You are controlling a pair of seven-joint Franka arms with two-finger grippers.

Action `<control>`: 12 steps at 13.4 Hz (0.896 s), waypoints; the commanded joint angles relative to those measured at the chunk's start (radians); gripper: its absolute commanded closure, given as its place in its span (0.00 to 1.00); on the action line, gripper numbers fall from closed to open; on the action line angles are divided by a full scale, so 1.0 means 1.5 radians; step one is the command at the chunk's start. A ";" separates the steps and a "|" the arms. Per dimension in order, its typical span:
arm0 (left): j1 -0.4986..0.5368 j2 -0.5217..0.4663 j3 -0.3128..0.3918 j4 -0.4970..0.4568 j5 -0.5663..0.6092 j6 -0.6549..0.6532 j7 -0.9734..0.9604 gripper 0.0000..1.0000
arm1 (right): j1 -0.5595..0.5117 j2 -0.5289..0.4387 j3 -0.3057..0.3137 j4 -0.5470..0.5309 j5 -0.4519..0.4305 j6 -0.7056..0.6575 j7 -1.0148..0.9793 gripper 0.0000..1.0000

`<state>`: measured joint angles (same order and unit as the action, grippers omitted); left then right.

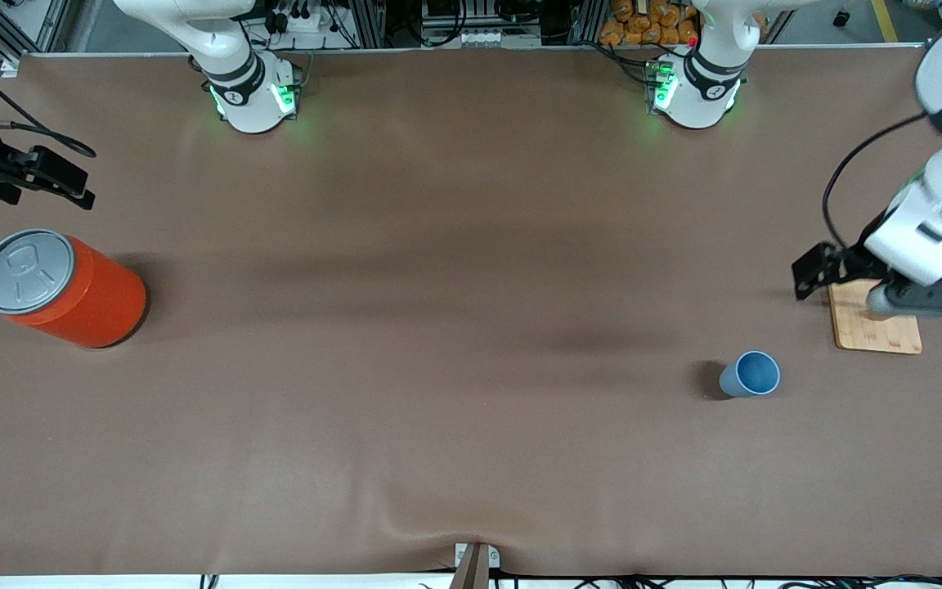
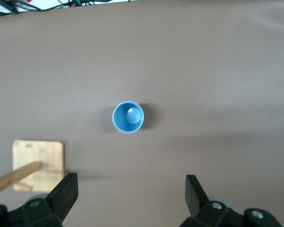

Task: Flip cup
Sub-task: 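Raise the left gripper up away from the upright cup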

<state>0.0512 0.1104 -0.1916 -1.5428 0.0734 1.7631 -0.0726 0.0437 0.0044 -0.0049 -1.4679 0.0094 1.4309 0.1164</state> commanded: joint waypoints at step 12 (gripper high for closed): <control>-0.045 -0.127 0.061 -0.047 -0.057 -0.159 0.012 0.00 | -0.006 0.004 0.002 0.013 -0.011 -0.018 -0.013 0.00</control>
<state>0.0038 -0.0573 -0.1271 -1.5916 -0.0082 1.5253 -0.0635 0.0429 0.0044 -0.0063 -1.4679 0.0081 1.4200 0.1077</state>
